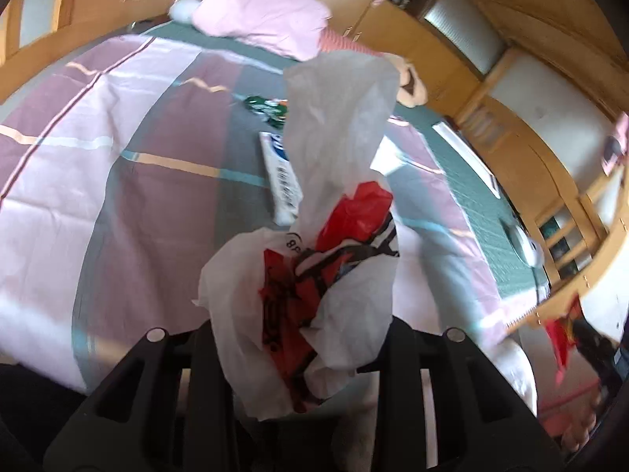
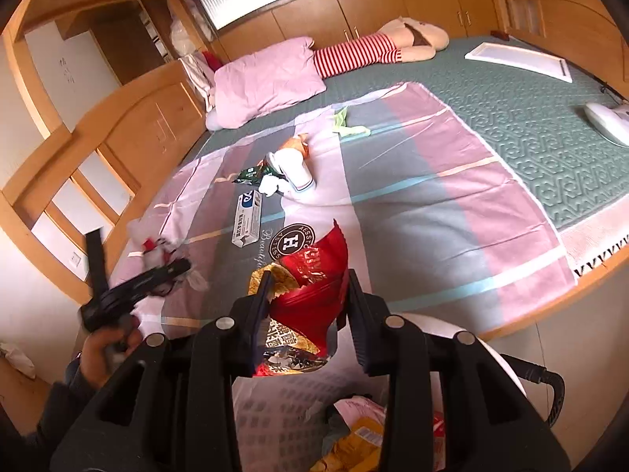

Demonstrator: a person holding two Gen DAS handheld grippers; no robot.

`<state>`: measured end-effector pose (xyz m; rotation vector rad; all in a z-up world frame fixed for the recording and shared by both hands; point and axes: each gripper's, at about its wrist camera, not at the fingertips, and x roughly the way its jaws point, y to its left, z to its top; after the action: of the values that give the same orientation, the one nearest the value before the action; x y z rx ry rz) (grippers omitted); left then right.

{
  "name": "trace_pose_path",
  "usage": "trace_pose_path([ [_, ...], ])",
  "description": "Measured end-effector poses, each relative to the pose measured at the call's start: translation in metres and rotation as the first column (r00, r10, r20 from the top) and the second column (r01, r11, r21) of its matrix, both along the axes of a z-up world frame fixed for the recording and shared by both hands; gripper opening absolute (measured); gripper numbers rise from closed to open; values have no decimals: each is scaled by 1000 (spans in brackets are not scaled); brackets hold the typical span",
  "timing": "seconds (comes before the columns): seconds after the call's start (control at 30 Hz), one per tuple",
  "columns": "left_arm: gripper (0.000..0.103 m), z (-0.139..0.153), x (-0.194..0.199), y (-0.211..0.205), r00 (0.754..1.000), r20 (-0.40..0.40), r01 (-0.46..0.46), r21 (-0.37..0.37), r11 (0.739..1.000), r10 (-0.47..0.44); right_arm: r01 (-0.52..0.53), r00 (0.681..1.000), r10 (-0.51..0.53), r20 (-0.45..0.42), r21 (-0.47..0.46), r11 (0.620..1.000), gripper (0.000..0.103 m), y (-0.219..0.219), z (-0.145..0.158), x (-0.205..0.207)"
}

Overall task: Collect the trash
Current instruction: 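Drop red wrapper into the bin with right tool while left drops white bag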

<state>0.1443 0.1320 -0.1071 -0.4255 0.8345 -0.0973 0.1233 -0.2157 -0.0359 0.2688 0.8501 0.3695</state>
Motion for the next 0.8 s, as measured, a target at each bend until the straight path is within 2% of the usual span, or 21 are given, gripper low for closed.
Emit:
trace_pose_path([
  [0.17, 31, 28, -49, -53, 995, 43, 90, 116, 989, -96, -1, 999, 4, 37, -79, 997, 36, 4, 5, -22],
  [0.37, 33, 54, -90, -93, 975, 116, 168, 185, 968, -191, 12, 999, -8, 39, -91, 996, 36, -4, 8, -38],
  [0.43, 34, 56, -98, -103, 967, 123, 200, 177, 964, -224, 12, 1000, -11, 17, -101, 995, 36, -8, 4, -40],
  [0.53, 34, 53, -101, -115, 962, 115, 227, 174, 958, -249, -32, 994, 15, -106, -163, 986, 37, -2, -26, -45],
  [0.6, 34, 52, -99, -116, 960, 113, 237, 162, 958, -257, -64, 986, 28, -162, -225, 972, 42, 3, -45, -50],
  [0.67, 35, 53, -101, -119, 956, 113, 253, 158, 954, -272, -48, 985, 5, -175, -246, 968, 55, 0, -52, -54],
  [0.7, 35, 53, -103, -122, 952, 114, 267, 155, 951, -285, -18, 987, -19, -162, -226, 974, 59, -5, -49, -55],
  [0.73, 35, 53, -105, -127, 946, 117, 285, 148, 947, -303, 26, 988, -54, -142, -192, 981, 68, -14, -42, -54],
  [0.8, 36, 49, -101, -130, 932, 123, 323, 139, 936, -340, 110, 990, -120, -79, -121, 987, 71, -31, -24, -56],
])
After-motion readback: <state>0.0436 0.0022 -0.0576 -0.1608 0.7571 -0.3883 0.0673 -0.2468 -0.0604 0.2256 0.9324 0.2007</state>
